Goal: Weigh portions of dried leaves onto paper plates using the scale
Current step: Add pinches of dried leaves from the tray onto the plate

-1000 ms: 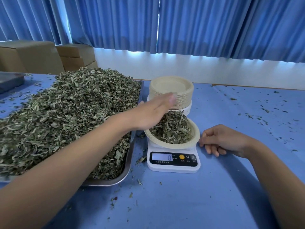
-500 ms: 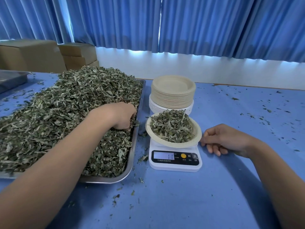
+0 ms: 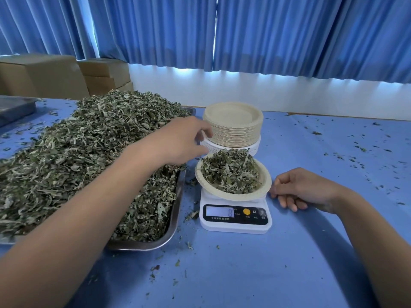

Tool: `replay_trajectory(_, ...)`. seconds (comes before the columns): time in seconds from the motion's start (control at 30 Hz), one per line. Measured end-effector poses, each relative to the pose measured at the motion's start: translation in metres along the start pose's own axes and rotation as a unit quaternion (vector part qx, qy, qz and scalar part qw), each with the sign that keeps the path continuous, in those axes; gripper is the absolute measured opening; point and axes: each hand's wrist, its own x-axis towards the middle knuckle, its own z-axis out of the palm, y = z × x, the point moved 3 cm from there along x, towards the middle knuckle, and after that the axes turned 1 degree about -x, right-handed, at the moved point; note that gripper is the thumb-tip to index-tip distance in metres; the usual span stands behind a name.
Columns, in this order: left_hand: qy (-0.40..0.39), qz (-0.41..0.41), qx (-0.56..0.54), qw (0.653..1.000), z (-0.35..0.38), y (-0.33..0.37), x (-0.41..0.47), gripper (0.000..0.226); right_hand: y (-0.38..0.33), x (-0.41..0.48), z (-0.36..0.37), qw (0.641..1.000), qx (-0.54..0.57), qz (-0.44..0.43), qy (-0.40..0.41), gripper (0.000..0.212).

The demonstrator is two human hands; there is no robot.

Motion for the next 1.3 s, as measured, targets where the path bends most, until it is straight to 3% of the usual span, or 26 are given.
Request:
replay_trajectory(0.1,0.04,0.071,0.049,0.995,0.006,0.024,0.012,0.043,0.0,0.0,0.0,1.0,-0.005,0.001,-0.001,0.021)
replay_trajectory(0.23,0.006,0.133,0.006,0.991,0.013,0.048,0.033,0.046,-0.001,0.0,0.0,1.0,-0.011,-0.002,0.001,0.022)
replay_trajectory(0.5,-0.019,0.162,0.028,0.986,0.031,0.058,0.047,0.046,-0.001,-0.002,0.001,1.0,-0.012,-0.003,-0.001,0.022)
replay_trajectory(0.7,-0.008,0.145,0.013,0.989,0.033,0.055,0.043,0.042,-0.002,-0.002,0.0,1.0,-0.01,-0.003,-0.001,0.023)
replay_trajectory(0.87,0.142,0.063,0.056,0.986,0.024,0.039,0.025,0.026,-0.006,0.001,-0.005,0.994,0.054,-0.004,0.096,0.047)
replay_trajectory(1.0,0.003,-0.042,0.153,0.987,0.038,0.013,0.02,0.038,-0.018,0.002,0.006,0.99,0.089,-0.021,0.104,0.048)
replay_trajectory(1.1,-0.046,-0.059,0.09,0.993,0.048,0.01,0.017,0.038,-0.023,0.003,0.015,0.989,0.07,-0.046,0.12,0.029)
replay_trajectory(1.3,0.01,-0.058,-0.104,0.993,0.052,0.04,0.023,0.045,-0.014,-0.009,-0.023,0.98,0.099,-0.036,0.167,0.015)
